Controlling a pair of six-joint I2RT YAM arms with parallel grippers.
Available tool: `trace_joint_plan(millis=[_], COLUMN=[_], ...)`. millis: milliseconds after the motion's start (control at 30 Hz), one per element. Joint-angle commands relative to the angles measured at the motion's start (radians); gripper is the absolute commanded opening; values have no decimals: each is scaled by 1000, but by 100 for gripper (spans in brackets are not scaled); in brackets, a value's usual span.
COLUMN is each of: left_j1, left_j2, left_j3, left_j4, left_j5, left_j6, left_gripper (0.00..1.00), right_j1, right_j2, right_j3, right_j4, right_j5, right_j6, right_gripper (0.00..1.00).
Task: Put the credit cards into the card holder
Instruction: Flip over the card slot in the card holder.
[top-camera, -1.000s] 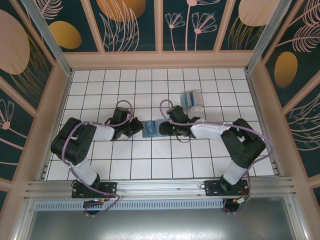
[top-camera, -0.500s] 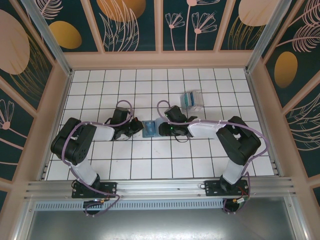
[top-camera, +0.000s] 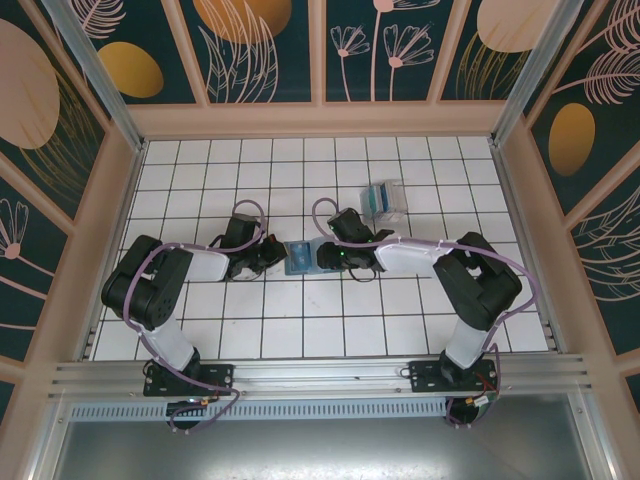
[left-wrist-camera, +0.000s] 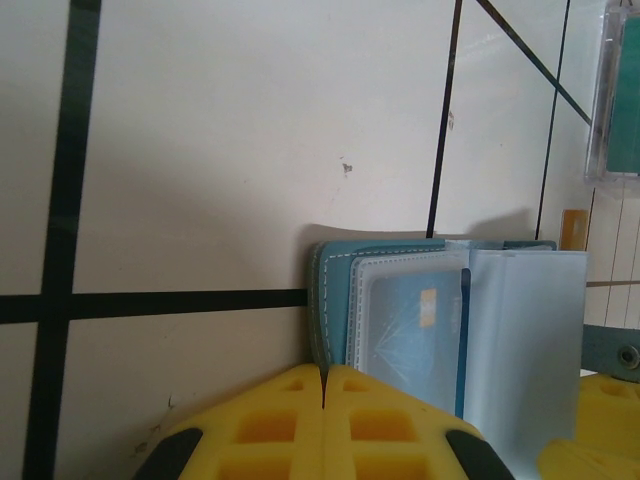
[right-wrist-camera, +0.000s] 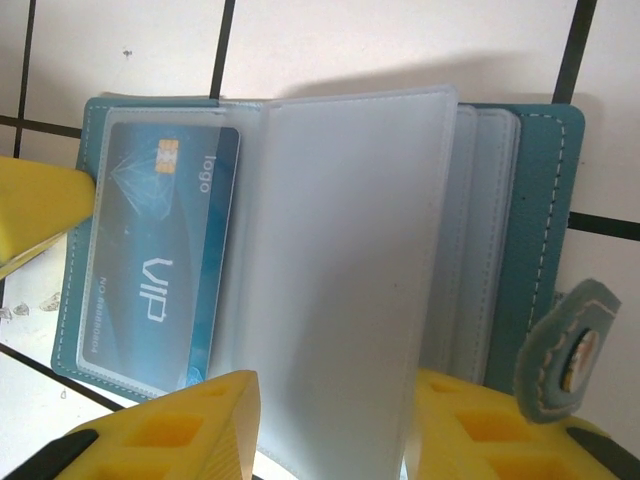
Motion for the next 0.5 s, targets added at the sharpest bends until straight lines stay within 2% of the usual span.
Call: trace_joint_plan(millis=[0,200,333,467], left_j1=[-5,-5,-5,-5], left_j2=[25,24,25,23], left_j3=[13,16,16,16], left_j4=[-56,-61,-61,-57], left_j5=[10,11,12,10], left_j6=[11,11,11,4], left_gripper=[0,0,0,0], right_j1=[9,9,9,10], right_j2=[-22,-36,-59,-69], right_j3=[31,25,-7,-25], right_j4=[-20,-11,72,151], right_j5=[9,33,-49,-125], right_j6=[-20,-32,-42,-29], right_gripper=[41,43,41,34])
